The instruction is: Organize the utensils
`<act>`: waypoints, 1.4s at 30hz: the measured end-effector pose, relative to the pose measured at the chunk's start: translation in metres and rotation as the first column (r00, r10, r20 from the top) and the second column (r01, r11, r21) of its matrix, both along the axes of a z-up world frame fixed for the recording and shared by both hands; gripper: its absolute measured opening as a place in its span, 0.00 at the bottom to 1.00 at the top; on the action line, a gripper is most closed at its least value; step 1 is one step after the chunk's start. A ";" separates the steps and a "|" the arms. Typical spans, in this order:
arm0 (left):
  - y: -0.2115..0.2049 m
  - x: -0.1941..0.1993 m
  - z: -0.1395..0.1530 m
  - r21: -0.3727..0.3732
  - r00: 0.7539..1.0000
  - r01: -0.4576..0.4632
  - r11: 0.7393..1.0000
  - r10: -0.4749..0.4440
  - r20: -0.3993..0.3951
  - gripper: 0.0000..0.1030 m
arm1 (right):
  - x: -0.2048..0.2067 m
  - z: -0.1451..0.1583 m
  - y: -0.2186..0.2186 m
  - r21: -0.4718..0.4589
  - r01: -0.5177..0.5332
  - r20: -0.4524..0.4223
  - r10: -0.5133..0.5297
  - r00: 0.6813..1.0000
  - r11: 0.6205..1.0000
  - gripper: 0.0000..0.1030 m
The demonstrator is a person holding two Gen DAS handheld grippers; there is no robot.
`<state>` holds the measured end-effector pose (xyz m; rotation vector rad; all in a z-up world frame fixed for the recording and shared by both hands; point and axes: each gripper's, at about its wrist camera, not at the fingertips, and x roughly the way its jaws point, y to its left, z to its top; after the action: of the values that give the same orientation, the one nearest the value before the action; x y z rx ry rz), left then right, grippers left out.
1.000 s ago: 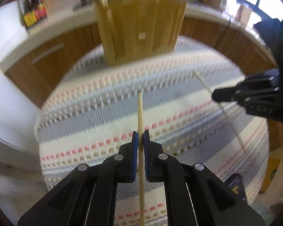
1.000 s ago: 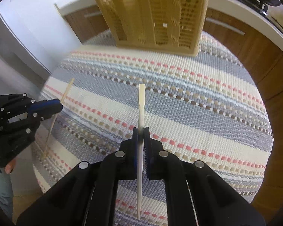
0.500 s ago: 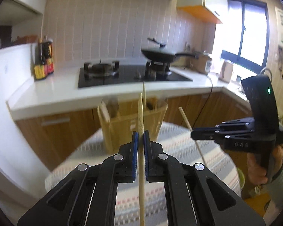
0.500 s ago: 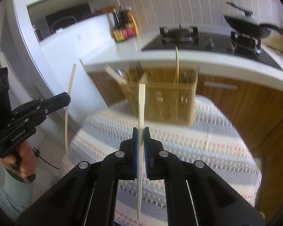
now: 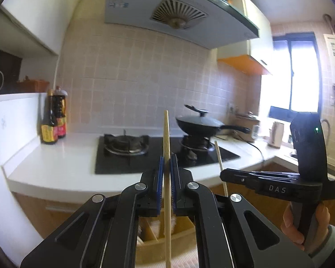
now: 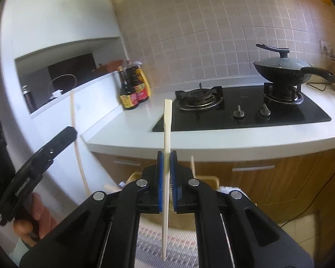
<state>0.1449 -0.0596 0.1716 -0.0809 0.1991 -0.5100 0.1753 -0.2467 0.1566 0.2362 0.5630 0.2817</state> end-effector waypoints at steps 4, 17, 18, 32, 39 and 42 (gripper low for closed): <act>0.000 0.025 -0.007 -0.021 0.999 -0.033 0.999 0.033 0.001 0.04 | 0.029 -0.003 -0.011 0.023 0.047 0.020 -0.047 0.999 0.999 0.04; -0.004 0.062 -0.036 -0.033 0.997 -0.081 0.996 0.081 0.009 0.04 | 0.060 -0.019 -0.009 -0.040 0.176 0.152 -0.169 0.974 0.983 0.04; -0.004 0.064 -0.038 -0.041 0.996 -0.087 0.995 0.087 0.009 0.04 | 0.060 -0.022 -0.005 -0.060 0.189 0.168 -0.176 0.970 0.980 0.04; 0.011 0.058 -0.062 -0.053 0.995 -0.097 0.994 0.095 -0.033 0.08 | 0.028 -0.055 0.009 -0.102 0.170 0.186 -0.149 0.971 0.980 0.05; 0.020 0.013 -0.056 -0.037 0.998 -0.061 0.997 0.060 -0.034 0.46 | -0.021 -0.051 0.017 -0.112 0.118 0.158 -0.100 0.982 0.987 0.05; 0.022 -0.015 -0.053 -0.014 0.999 -0.033 0.999 0.032 -0.023 0.55 | -0.046 -0.048 0.021 -0.115 0.096 0.153 -0.078 0.985 0.989 0.07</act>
<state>0.1302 -0.0378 0.1188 -0.1042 0.2164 -0.4782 0.1293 -0.2259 0.1085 0.1204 0.4199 0.1777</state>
